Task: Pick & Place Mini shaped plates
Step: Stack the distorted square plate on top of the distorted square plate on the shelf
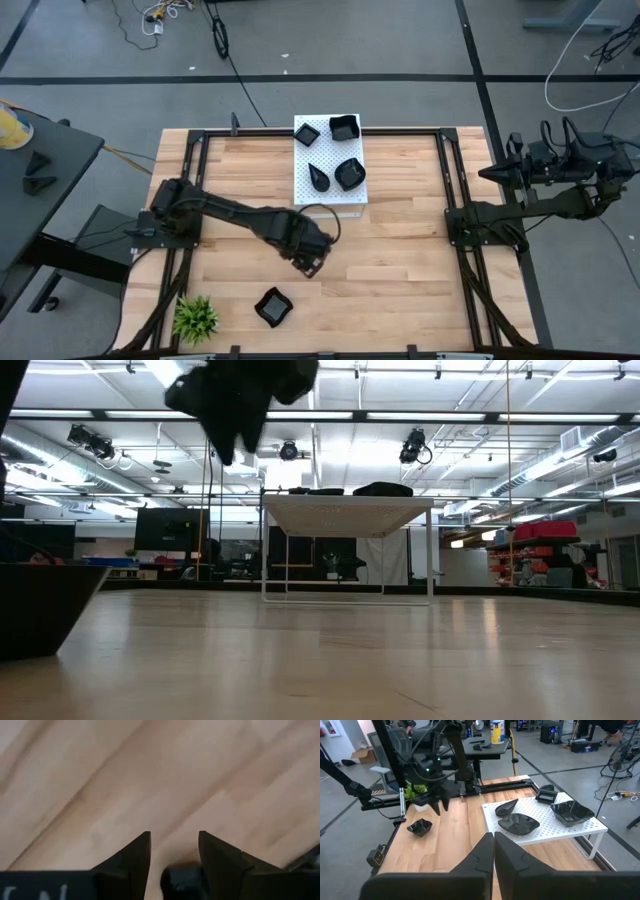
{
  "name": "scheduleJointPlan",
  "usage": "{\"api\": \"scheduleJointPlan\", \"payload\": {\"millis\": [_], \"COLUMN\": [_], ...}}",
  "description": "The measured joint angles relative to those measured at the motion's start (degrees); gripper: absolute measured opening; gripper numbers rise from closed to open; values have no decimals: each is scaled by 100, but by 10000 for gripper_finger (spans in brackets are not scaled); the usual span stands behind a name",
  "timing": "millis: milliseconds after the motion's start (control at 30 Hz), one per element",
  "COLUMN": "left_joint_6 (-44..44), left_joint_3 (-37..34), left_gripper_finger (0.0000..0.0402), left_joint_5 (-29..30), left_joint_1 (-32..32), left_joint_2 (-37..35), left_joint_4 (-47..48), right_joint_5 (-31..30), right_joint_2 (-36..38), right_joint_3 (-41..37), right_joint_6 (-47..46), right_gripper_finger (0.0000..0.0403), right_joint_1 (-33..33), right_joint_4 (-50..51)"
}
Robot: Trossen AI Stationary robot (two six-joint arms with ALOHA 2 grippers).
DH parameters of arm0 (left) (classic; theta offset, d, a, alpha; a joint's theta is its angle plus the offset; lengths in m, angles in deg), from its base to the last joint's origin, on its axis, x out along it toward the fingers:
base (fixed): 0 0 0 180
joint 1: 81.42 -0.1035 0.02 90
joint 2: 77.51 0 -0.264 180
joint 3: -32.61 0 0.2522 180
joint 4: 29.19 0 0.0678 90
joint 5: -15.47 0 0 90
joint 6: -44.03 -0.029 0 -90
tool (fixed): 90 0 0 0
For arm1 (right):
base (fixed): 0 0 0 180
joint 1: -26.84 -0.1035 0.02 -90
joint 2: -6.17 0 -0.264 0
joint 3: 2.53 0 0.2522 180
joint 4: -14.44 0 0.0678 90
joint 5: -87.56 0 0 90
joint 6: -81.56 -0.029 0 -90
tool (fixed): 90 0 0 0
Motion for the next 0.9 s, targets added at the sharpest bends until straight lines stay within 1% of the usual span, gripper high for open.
{"api": "scheduleJointPlan", "payload": {"millis": [167,367,533,600,733,833,900], "left_joint_6": [-45,401,507,561,829,1075,1279], "left_joint_3": [-492,-1154,-1451,-1537,-1780,-2062,-2255], "left_gripper_finger": [172,172,172,172,172,172,172], "left_joint_5": [-400,-628,-904,-925,-943,-1062,-1107], "left_joint_1": [272,663,1035,1209,1552,1759,1884], "left_joint_2": [-282,-618,-731,-758,-768,-777,-777], "left_joint_4": [-63,-325,-446,-446,-716,-1321,-1563], "right_joint_5": [0,-1,2,1,-1,0,1], "right_joint_2": [0,-2,-1,0,-2,-2,-1], "right_joint_3": [0,0,0,0,0,0,0], "right_joint_6": [1,1,0,1,2,1,1], "right_gripper_finger": [19,19,19,19,19,19,19], "right_joint_1": [0,-1,-1,-2,-2,0,-1], "right_joint_4": [-1,0,0,0,0,-1,0]}}
